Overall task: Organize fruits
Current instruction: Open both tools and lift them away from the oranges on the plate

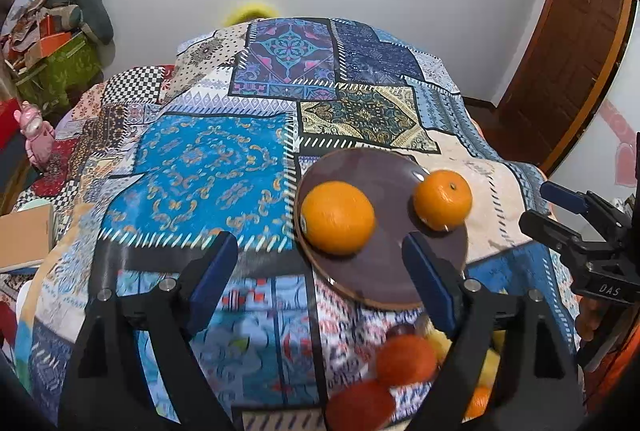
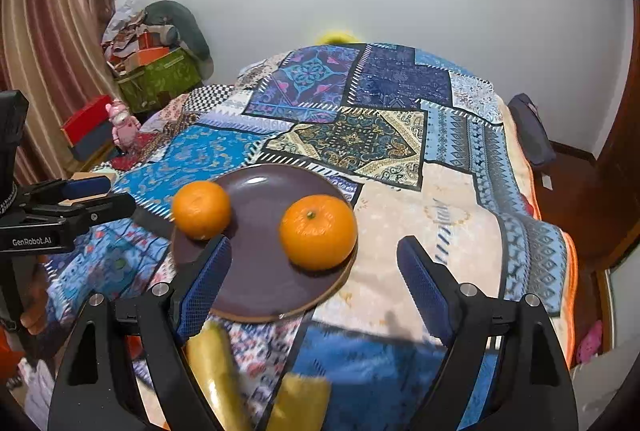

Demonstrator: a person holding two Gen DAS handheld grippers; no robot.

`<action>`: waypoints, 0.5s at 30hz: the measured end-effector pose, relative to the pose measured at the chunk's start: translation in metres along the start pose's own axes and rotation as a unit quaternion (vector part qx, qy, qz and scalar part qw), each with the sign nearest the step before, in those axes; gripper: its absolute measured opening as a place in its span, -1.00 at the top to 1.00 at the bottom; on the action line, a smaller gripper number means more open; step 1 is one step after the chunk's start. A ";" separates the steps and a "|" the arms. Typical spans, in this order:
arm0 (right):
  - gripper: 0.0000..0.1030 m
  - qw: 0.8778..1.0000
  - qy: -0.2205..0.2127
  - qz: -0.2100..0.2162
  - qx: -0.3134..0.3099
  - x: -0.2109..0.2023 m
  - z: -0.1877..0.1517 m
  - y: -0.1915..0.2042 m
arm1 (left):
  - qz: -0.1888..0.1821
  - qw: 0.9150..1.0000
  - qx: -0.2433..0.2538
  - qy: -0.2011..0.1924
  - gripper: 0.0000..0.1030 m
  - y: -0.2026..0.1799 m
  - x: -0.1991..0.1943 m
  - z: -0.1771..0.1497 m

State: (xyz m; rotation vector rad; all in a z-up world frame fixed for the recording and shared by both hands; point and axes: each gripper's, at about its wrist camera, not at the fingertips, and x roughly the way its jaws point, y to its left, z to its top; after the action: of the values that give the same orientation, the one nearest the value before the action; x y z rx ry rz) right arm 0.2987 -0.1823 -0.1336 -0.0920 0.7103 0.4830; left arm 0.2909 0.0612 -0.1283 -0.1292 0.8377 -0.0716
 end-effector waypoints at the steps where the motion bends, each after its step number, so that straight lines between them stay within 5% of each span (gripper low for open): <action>1: -0.61 1.000 -0.001 0.002 0.001 -0.004 -0.003 0.002 | 0.003 1.000 0.001 -0.001 -0.66 -0.002 -0.006 -0.004; 15: -0.57 0.999 0.016 0.020 0.027 -0.025 -0.053 0.021 | -0.025 0.998 0.028 0.041 -0.68 -0.020 -0.032 -0.079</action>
State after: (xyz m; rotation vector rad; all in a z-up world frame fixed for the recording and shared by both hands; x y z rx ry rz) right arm 0.2406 -0.1860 -0.1558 -0.0348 0.7582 0.5013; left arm 0.2107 0.0384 -0.1538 -0.0957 0.9137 -0.1487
